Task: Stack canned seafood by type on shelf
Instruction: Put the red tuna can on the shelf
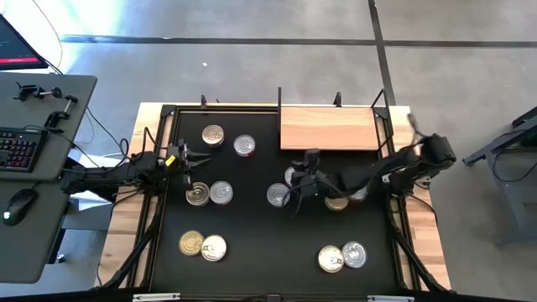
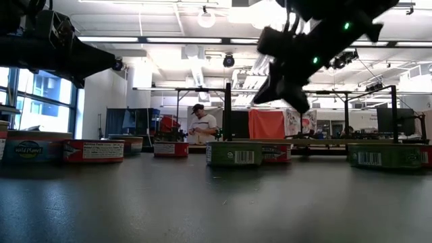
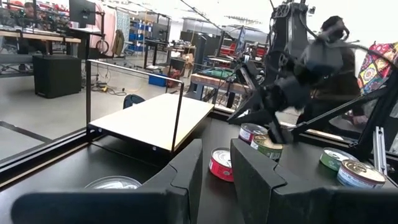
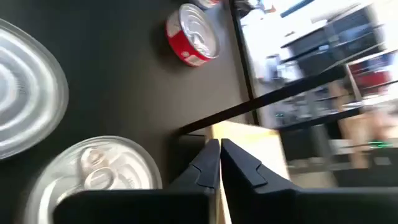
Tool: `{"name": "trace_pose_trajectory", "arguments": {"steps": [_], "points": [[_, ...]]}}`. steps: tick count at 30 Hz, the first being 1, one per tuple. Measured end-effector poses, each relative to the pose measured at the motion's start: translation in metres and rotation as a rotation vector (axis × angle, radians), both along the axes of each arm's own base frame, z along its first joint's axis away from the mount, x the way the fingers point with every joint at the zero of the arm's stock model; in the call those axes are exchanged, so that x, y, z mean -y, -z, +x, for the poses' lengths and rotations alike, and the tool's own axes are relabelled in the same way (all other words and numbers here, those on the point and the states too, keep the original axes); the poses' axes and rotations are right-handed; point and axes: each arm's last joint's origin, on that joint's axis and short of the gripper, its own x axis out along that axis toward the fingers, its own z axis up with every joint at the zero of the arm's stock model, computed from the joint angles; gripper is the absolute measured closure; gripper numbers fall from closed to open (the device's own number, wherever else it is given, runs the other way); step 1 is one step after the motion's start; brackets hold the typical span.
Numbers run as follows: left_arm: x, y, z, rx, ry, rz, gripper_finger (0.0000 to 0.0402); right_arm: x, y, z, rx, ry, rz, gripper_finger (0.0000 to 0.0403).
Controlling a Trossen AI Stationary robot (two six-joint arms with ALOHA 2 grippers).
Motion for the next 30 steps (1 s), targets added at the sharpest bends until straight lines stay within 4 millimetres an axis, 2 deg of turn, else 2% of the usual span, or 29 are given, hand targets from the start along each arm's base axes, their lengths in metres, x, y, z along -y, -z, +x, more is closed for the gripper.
{"name": "trace_pose_trajectory", "arguments": {"steps": [4, 7, 10, 13, 17, 22, 30], "points": [[0.001, 0.000, 0.000, 0.007, 0.043, -0.024, 0.0329, 0.010, -0.023, -0.026, 0.034, 0.076, 0.197, 0.0341], [0.002, -0.001, 0.001, 0.014, 0.078, -0.015, 0.0329, 0.017, -0.034, -0.043, 0.079, 0.131, 0.416, 0.0293], [0.002, -0.006, 0.000, 0.059, 0.076, 0.009, 0.0329, 0.019, -0.029, -0.053, 0.069, 0.086, 0.652, 0.0245], [0.003, -0.010, 0.000, 0.097, 0.089, 0.043, 0.0329, 0.011, -0.016, -0.057, 0.013, -0.008, 0.813, 0.0215], [0.006, -0.012, 0.002, 0.095, 0.118, 0.122, 0.0333, -0.006, 0.000, -0.057, 0.023, -0.063, 0.802, 0.0209], [0.008, -0.011, 0.009, 0.065, 0.118, 0.155, 0.0352, -0.024, 0.007, -0.048, 0.097, -0.090, 0.715, 0.0210], [0.011, -0.005, 0.024, -0.015, 0.107, 0.164, 0.0375, -0.025, 0.016, -0.041, 0.107, -0.075, 0.731, 0.0210]]}}
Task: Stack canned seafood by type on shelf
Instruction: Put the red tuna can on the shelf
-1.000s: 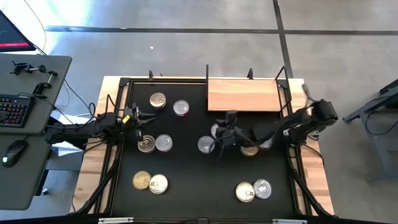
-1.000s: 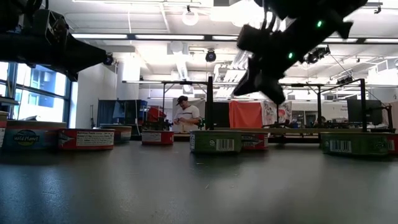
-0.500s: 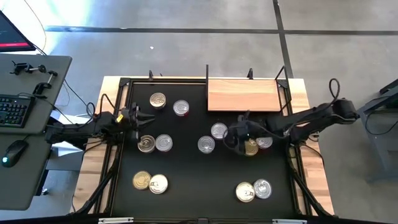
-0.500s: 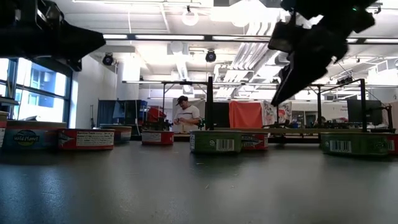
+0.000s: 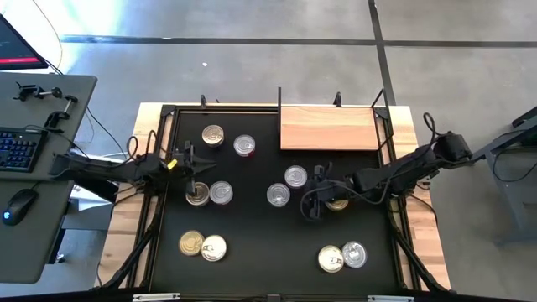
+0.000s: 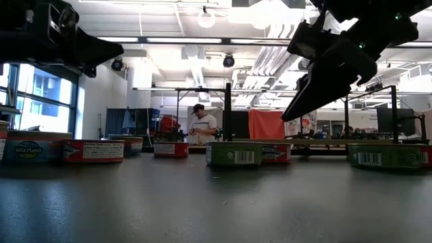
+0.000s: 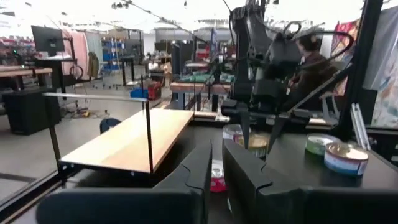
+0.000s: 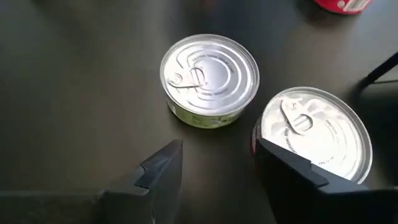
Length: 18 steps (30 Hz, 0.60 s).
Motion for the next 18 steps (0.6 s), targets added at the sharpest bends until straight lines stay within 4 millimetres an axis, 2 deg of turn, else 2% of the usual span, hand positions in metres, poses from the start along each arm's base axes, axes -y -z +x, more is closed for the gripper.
{"name": "trace_pose_trajectory", "arguments": {"steps": [5, 13, 18], "points": [[0.000, 0.004, 0.008, -0.051, -0.016, 0.002, 0.0381, 0.005, -0.001, 0.001, 0.004, 0.017, -0.003, 0.0196], [0.000, 0.009, 0.012, -0.085, -0.019, -0.004, 0.0381, 0.013, -0.003, 0.010, 0.073, 0.033, -0.091, 0.0132], [0.000, 0.009, 0.012, -0.088, -0.020, -0.004, 0.0381, 0.014, 0.013, 0.020, 0.041, -0.075, -0.214, 0.0128]]}}
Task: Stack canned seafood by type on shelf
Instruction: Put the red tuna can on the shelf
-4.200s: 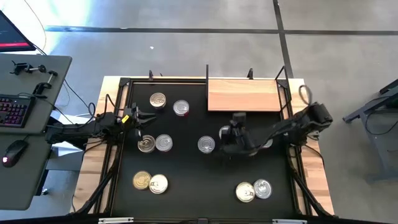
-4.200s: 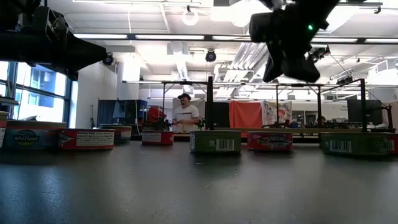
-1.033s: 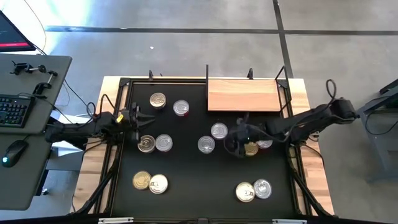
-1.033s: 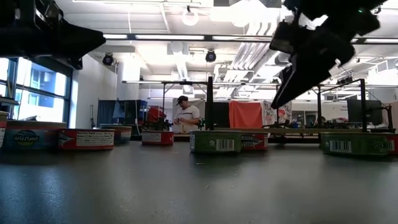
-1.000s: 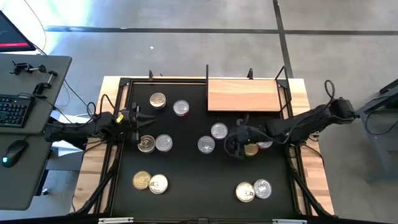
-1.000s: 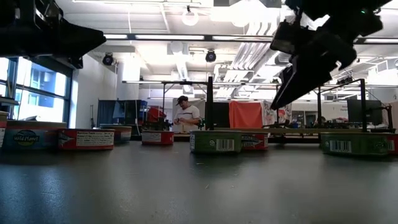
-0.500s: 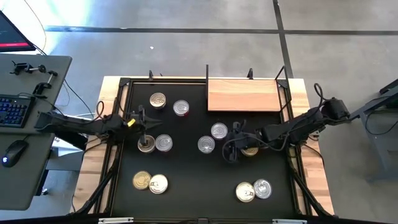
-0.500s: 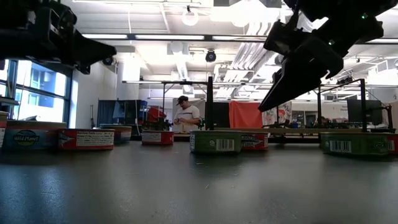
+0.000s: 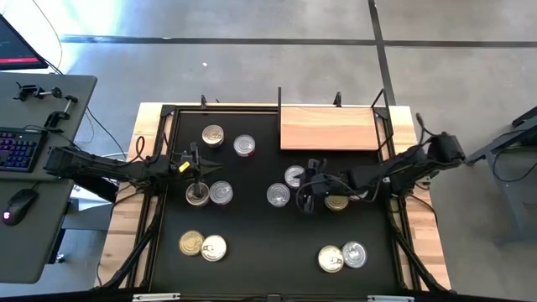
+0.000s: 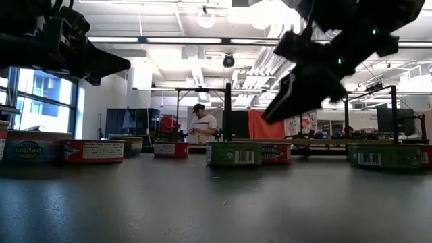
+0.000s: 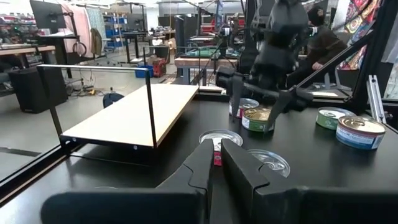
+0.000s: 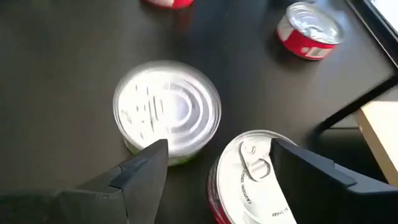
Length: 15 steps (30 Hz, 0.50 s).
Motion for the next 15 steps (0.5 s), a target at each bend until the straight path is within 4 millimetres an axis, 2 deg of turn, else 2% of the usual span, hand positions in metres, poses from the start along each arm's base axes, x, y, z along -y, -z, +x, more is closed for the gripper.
{"name": "trace_pose_trajectory", "arguments": {"steps": [6, 12, 15], "points": [[0.000, 0.000, 0.000, 0.001, 0.000, -0.001, 0.0381, -0.006, 0.034, 0.009, -0.097, -0.098, -0.126, 0.0148], [0.000, 0.000, 0.000, 0.002, 0.000, -0.001, 0.0381, -0.009, 0.061, 0.012, -0.179, -0.038, -0.334, 0.0226], [0.000, -0.001, 0.000, 0.005, -0.001, -0.002, 0.0381, -0.011, 0.067, 0.011, -0.202, -0.003, -0.392, 0.0273]]}}
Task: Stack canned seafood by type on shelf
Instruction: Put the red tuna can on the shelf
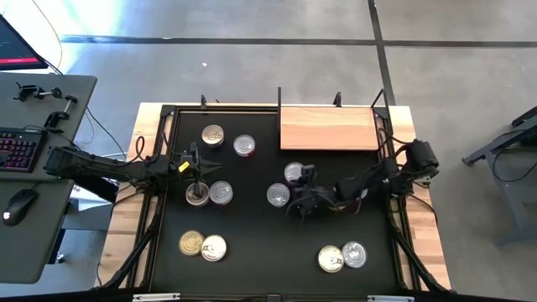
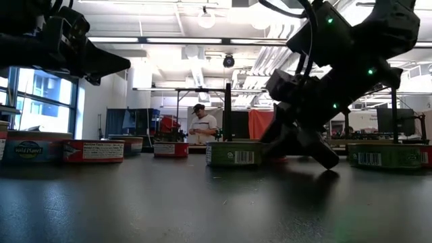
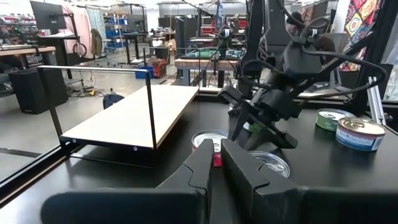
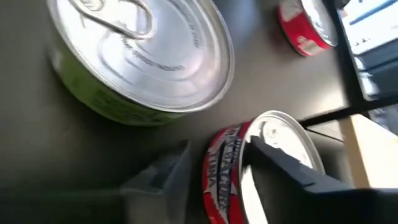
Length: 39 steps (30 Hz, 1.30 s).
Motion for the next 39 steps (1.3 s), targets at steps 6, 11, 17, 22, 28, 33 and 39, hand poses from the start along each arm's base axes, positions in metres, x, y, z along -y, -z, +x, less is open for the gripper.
{"name": "trace_pose_trajectory", "arguments": {"steps": [6, 11, 17, 22, 28, 33, 39], "points": [[0.000, -0.001, 0.000, 0.012, 0.000, -0.003, 0.0381, -0.007, -0.006, -0.004, 0.024, 0.016, -0.029, 0.0355], [0.000, -0.001, 0.000, 0.011, 0.000, -0.003, 0.0381, -0.013, -0.019, -0.009, 0.029, -0.019, -0.003, 0.0393], [0.000, -0.001, 0.000, 0.012, 0.000, -0.010, 0.0381, -0.015, -0.035, -0.015, 0.080, 0.005, 0.120, 0.0381], [0.000, -0.001, 0.000, 0.012, 0.000, -0.010, 0.0381, -0.015, -0.044, -0.015, 0.126, 0.022, 0.164, 0.0310], [0.000, -0.001, 0.000, 0.012, 0.000, -0.010, 0.0381, -0.013, -0.045, -0.016, 0.123, 0.033, 0.160, 0.0240], [0.000, -0.001, 0.000, 0.011, 0.000, -0.010, 0.0381, -0.004, -0.029, -0.017, 0.021, 0.063, 0.177, 0.0237], [0.000, -0.001, 0.000, 0.009, 0.000, -0.010, 0.0381, -0.001, -0.015, -0.014, -0.043, 0.057, 0.117, 0.0282]]}}
